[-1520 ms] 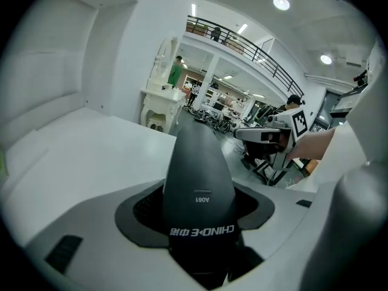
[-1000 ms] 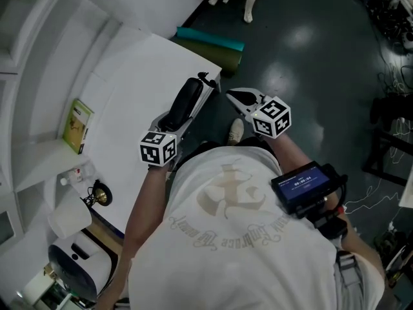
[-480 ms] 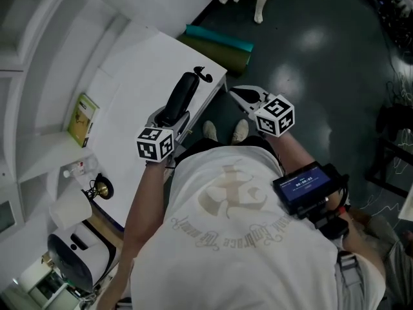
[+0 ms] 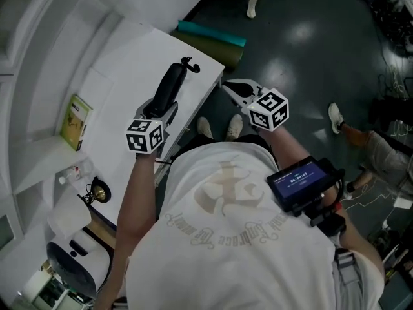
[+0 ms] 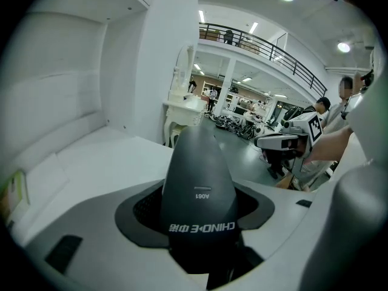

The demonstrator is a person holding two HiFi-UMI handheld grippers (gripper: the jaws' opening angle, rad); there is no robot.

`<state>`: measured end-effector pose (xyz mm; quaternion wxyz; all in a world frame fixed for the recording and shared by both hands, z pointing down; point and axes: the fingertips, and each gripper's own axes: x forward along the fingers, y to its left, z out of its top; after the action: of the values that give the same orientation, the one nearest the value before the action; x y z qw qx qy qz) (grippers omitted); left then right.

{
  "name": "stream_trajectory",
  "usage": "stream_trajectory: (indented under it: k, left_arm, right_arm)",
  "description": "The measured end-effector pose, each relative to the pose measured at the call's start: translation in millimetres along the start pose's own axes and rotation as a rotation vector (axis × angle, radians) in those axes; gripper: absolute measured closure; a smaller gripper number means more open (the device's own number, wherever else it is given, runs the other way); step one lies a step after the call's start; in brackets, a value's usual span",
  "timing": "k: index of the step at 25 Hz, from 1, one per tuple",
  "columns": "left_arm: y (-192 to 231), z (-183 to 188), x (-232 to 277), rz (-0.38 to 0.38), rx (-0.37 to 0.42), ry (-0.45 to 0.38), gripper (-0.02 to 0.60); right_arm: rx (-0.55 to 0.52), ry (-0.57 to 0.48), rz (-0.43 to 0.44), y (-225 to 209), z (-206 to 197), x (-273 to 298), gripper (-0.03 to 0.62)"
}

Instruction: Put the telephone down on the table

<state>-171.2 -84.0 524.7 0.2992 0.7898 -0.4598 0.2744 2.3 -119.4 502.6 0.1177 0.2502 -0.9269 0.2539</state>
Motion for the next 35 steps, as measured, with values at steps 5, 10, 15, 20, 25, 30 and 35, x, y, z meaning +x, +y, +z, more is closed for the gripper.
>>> stream_trajectory:
  k: [5,10,15,20,25,30,35]
  left_arm:
    - [12,13,-1,0.02,0.017,-0.003,0.305]
    - [23,17,8,0.015,0.016,-0.005,0.305]
    - [35,22,11,0.013,-0.001,-0.009,0.305]
    - [52,22,16,0.018,-0.005,-0.002,0.305]
    - [73,28,24,0.031,-0.015,0.001,0.305]
    - [98,41,36,0.046,-0.001,0.002,0.305]
    - [117,53,48,0.045,0.024,0.003,0.305]
  right_arm:
    - [-0.008,0.007,0.009,3,12,5,0.579]
    - [-0.013,0.026,0.009,1,16,15,0.579]
    - [-0.017,0.044,0.016,1,22,27,0.579]
    - [-0.02,0.061,0.022,0,25,41,0.579]
    - [-0.016,0.08,0.018,-6,29,54,0.579]
    - [-0.007,0.096,0.013,-12,30,65,0.579]
    - [0.002,0.105,0.016,-15,31,75,0.579]
